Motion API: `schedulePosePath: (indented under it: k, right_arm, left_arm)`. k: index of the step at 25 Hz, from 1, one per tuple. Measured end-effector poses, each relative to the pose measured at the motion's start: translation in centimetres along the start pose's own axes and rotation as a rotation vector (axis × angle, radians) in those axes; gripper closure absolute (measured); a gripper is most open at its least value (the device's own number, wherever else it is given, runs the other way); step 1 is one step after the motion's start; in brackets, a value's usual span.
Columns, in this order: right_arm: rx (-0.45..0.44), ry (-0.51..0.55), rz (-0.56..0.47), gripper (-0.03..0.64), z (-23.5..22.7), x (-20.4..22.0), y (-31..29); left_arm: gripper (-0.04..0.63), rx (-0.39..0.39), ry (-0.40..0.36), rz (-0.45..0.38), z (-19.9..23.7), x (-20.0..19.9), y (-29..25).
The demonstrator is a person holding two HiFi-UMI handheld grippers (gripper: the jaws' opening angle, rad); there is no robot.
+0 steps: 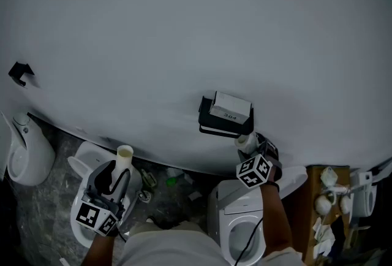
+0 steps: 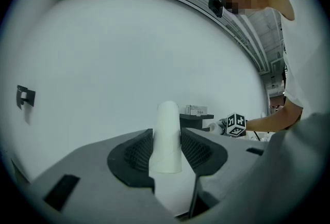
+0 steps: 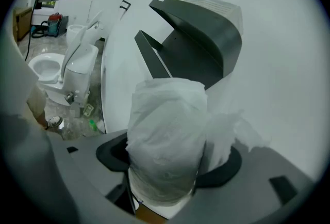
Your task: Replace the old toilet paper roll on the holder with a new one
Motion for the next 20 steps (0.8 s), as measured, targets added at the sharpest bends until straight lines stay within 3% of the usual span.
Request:
schedulePosePath:
  k: [5,14,20]
  right_arm:
    - [0.079,0.118,0.011,0.291,0.0,-1.4,-0.3]
    - [0.287,0.127,-0.027,0.291,0.7,-4.1,-0.5]
    - [0.362,0.094,-0.025,0.291,0.9,-4.3,-0.7]
  left_arm:
    - [0.423,0.017,0.003,0.007,0.6,0.1,0.4]
    - [0.423,0.039,0.012,0.014,2.4,-0.3,0.9]
    - [0.423,0.054,0.028,0.013,3.6,-0.1,1.3]
Point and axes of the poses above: the fingertips, and each gripper's own axes: y backward along the fingers, z to its left, x out of its underside, the point moved 2 cm from there along y, backward along the fingers, and after that the axes turned 4 degrees about -y, right-handed, at the moved point
